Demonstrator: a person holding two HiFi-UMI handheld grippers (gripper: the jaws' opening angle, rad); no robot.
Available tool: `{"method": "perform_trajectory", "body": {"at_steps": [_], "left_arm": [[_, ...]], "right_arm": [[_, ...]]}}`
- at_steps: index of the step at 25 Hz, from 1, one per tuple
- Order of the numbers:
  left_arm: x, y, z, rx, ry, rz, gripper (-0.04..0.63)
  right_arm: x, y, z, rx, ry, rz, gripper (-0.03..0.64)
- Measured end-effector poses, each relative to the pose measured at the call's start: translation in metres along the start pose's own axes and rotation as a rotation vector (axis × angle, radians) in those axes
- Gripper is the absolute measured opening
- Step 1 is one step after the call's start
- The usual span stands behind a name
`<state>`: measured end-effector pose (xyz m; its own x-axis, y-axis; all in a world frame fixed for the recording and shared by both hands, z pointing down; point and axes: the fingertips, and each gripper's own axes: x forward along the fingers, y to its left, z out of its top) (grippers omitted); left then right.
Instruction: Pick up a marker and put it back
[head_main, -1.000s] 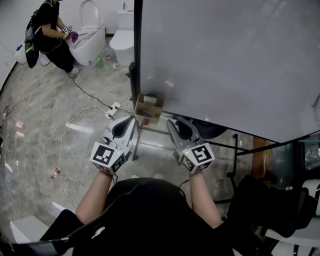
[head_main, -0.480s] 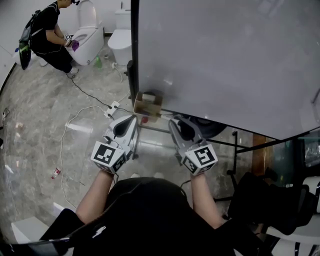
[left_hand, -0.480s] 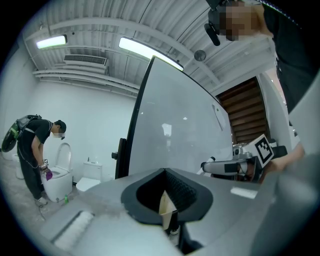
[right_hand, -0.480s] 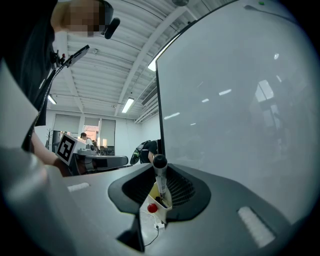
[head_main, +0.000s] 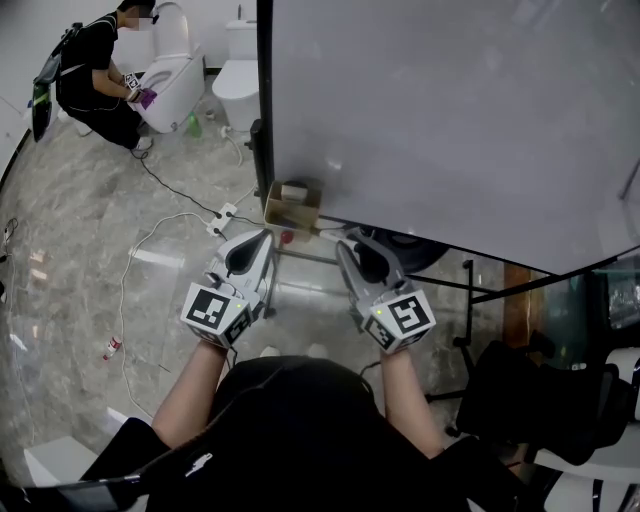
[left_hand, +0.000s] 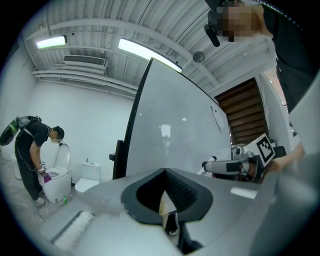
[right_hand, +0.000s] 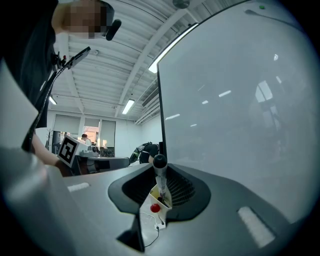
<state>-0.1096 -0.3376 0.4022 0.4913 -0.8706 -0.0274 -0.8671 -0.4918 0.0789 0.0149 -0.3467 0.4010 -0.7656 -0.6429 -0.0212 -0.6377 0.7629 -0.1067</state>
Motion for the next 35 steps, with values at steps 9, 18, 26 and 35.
{"method": "perform_trajectory", "body": {"at_steps": [9, 18, 26, 35], "left_arm": [[-0.002, -0.008, -0.001, -0.007, -0.014, -0.024, 0.002], [-0.002, -0.007, -0.001, -0.006, -0.015, -0.026, 0.003], [-0.002, -0.002, 0.001, -0.002, -0.018, -0.017, 0.003], [-0.007, 0.005, 0.003, 0.0, -0.018, 0.015, 0.003]], "right_arm": [[-0.01, 0.003, -0.003, 0.003, 0.003, -0.019, 0.084], [-0.009, 0.004, 0.0, -0.004, -0.006, -0.021, 0.084], [-0.003, 0.003, -0.003, -0.025, 0.005, -0.012, 0.084], [0.009, 0.0, -0.006, -0.008, 0.003, 0.008, 0.084]]}}
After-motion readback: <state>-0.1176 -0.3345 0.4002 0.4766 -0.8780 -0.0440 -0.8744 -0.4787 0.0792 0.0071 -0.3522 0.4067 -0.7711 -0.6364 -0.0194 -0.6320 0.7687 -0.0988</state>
